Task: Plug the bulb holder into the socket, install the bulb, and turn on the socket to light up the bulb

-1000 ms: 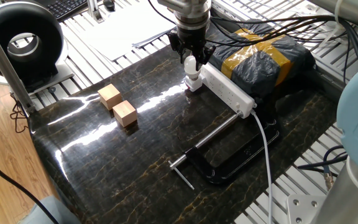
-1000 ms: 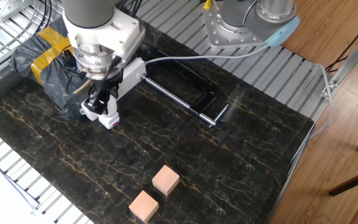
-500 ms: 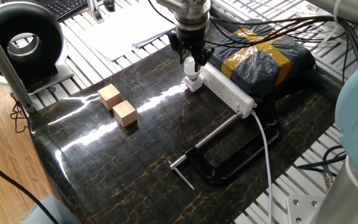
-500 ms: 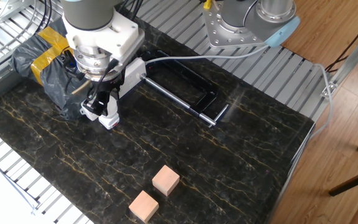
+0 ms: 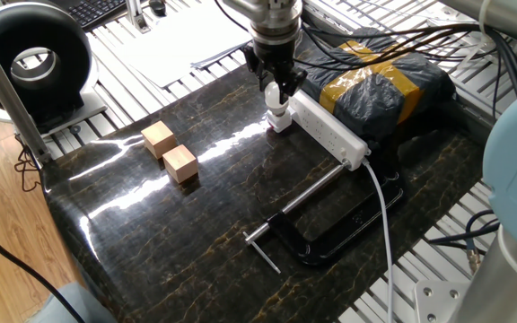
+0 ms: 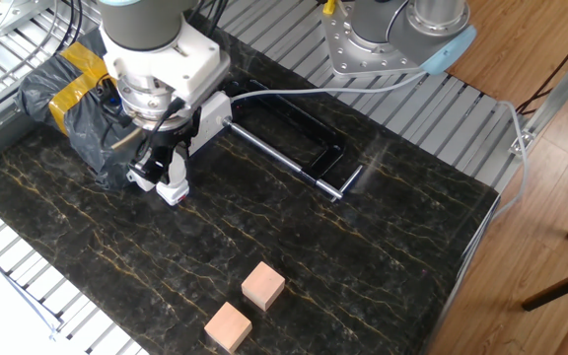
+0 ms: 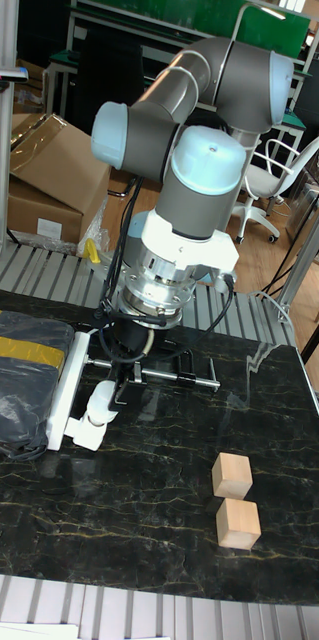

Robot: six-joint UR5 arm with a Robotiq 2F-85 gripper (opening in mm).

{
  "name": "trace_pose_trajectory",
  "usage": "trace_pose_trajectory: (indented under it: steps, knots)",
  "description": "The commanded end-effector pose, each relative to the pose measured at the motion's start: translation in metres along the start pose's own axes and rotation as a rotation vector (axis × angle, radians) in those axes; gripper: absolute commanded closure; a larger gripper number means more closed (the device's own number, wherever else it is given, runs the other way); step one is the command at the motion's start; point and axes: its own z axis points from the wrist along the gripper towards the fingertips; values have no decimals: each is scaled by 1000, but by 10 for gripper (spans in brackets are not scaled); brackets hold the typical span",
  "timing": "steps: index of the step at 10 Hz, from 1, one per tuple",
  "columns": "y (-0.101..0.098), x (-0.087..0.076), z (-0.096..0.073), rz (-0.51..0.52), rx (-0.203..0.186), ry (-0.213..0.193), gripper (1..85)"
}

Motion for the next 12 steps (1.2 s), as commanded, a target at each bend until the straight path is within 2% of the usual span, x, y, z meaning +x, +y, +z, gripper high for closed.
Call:
trace_pose_trajectory:
  steps: [1,4,8,12]
  knots:
    - [-1,-5,1,77,0,-26,847]
    - [-1,-7,1,130,0,-34,847]
    - [-2,-4,2,197,3,-24,847]
    - [-2,-10,1,268,-1,-49,847]
